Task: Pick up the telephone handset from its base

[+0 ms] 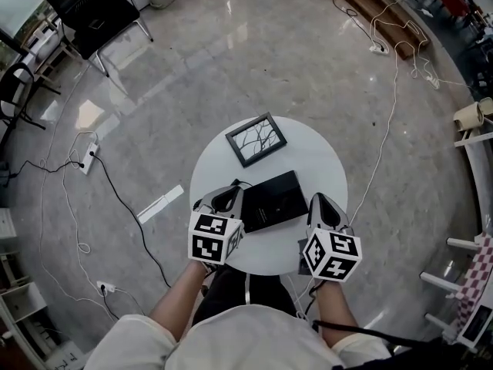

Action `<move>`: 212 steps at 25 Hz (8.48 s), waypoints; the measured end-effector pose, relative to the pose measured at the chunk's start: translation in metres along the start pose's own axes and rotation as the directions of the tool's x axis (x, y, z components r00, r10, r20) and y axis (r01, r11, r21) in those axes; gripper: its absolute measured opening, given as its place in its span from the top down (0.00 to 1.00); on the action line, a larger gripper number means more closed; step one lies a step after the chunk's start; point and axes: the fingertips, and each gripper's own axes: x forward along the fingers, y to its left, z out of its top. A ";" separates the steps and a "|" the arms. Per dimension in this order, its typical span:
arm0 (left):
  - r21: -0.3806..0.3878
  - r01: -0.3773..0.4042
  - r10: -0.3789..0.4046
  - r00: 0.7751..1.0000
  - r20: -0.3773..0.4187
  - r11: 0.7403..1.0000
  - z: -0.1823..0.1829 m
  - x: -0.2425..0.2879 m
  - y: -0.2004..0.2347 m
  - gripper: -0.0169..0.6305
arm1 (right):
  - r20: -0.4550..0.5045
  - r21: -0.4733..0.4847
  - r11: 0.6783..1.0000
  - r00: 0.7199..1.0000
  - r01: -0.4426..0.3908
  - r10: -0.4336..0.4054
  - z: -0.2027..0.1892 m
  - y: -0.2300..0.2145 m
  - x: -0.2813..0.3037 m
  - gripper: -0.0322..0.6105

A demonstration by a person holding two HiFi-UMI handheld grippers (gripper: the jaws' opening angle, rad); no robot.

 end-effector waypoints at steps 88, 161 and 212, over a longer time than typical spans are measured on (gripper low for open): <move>0.298 0.644 -0.436 0.724 -0.534 0.705 -0.039 0.023 -0.075 0.84 | -0.022 0.138 0.987 0.997 0.081 -0.079 -0.040 -0.012 -0.012 0.91; 0.254 0.027 -0.142 0.884 0.446 0.967 0.197 -0.119 -0.083 0.85 | 0.379 -0.011 1.000 0.925 -0.026 0.029 0.153 0.026 -0.087 0.91; 0.108 -0.140 0.060 0.842 0.536 0.984 0.181 -0.145 -0.071 0.85 | 0.415 -0.211 0.975 0.897 -0.069 0.153 0.166 0.048 -0.099 0.91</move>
